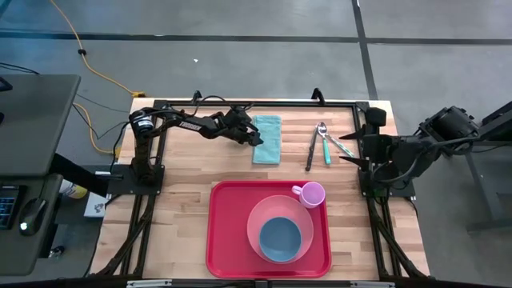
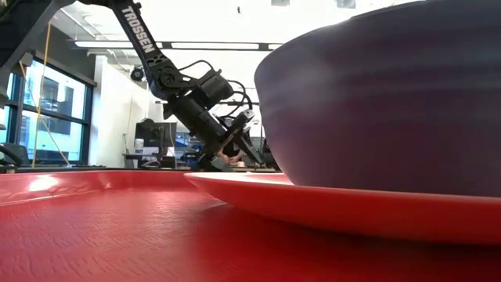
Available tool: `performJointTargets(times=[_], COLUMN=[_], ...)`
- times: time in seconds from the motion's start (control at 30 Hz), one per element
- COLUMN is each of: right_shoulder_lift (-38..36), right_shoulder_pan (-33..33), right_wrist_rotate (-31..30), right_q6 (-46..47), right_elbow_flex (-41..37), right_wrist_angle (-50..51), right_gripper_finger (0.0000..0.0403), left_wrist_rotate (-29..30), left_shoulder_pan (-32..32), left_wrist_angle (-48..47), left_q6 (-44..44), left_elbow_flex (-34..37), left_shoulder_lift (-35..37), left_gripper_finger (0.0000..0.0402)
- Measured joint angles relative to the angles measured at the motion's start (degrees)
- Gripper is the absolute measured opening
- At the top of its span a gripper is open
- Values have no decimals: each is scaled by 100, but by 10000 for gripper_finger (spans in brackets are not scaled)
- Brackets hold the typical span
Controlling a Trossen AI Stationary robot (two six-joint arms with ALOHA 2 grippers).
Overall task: Set up tray
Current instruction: Put the blue napkin on the red tray beside the pink plate
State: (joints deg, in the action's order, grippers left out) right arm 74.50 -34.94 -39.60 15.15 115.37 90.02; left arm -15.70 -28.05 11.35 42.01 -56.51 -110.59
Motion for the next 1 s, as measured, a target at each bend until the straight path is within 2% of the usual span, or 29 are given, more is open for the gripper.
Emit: performJointTargets(times=[0.13, 0.33, 0.53, 1.0], right_shoulder_lift=[0, 0, 0, 0], right_shoulder_pan=[0, 0, 0, 0], right_wrist_rotate=[-2, 9, 1, -29], right_q6=[-6, 15, 38, 38], right_elbow_flex=[0, 0, 0, 0], right_wrist_angle=[0, 0, 0, -1], right_gripper_finger=[201, 201, 201, 201], left_wrist_rotate=[8, -85, -318, -368], left_shoulder_pan=[-5, -2, -2, -7], left_wrist_angle=[-138, -154, -50, 181], left_q6=[-150, -597, -900, -994], left_elbow_flex=[-2, 14, -17, -231], left_shoulder_lift=[-7, -59, -258, -229], left_gripper_finger=[226, 30, 9, 9])
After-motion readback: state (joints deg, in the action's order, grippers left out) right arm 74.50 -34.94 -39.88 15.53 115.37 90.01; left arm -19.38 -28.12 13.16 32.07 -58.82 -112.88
